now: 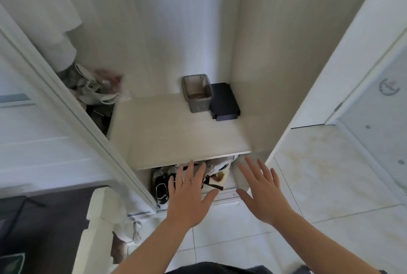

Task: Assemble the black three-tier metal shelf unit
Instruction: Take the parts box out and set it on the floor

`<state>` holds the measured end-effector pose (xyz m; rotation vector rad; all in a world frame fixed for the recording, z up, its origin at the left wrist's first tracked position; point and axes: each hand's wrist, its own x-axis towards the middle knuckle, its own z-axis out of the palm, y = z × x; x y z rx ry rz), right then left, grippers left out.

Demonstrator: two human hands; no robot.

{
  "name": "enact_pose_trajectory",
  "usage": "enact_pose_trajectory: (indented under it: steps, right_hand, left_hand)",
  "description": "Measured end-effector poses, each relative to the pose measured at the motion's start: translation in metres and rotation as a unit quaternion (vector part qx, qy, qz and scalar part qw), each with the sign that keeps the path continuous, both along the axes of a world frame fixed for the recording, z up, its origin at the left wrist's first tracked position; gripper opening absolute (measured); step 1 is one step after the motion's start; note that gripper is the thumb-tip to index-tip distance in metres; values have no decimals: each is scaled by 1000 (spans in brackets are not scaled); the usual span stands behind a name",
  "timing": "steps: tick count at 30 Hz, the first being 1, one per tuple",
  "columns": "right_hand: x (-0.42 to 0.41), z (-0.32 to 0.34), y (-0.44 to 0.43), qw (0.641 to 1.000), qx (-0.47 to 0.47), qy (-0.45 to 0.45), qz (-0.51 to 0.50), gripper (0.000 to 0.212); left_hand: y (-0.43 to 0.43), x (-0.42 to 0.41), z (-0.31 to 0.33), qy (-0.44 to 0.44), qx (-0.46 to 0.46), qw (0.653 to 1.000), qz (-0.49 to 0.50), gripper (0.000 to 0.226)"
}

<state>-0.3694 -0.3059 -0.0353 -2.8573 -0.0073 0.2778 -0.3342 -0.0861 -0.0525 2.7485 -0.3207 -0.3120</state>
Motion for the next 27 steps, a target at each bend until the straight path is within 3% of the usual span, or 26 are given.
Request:
enact_pose_trajectory:
  steps: [11, 15, 18, 21, 25, 27]
  right_hand:
    - [169, -4, 17, 999, 47, 13, 15, 71]
    - [237, -11, 11, 993, 108, 39, 3, 71]
    - [289, -20, 8, 989, 140, 49, -2, 70]
    - [338, -32, 9, 974, 208, 82, -42, 68]
    - [401, -45, 9, 916, 331, 152, -169, 61]
    - [433, -59, 8, 889, 352, 191, -222, 64]
  left_hand:
    - [5, 139, -8, 53, -43, 994, 87, 72]
    - [-6, 193, -17, 108, -113, 977, 147, 72]
    - [-12, 236, -30, 178, -196, 944, 197, 70]
    - [-22, 279, -43, 248, -288, 882, 279, 61]
    - [-33, 342, -56, 273, -377, 793, 392, 46]
    - [-34, 378, -66, 274, -378, 786, 406, 50]
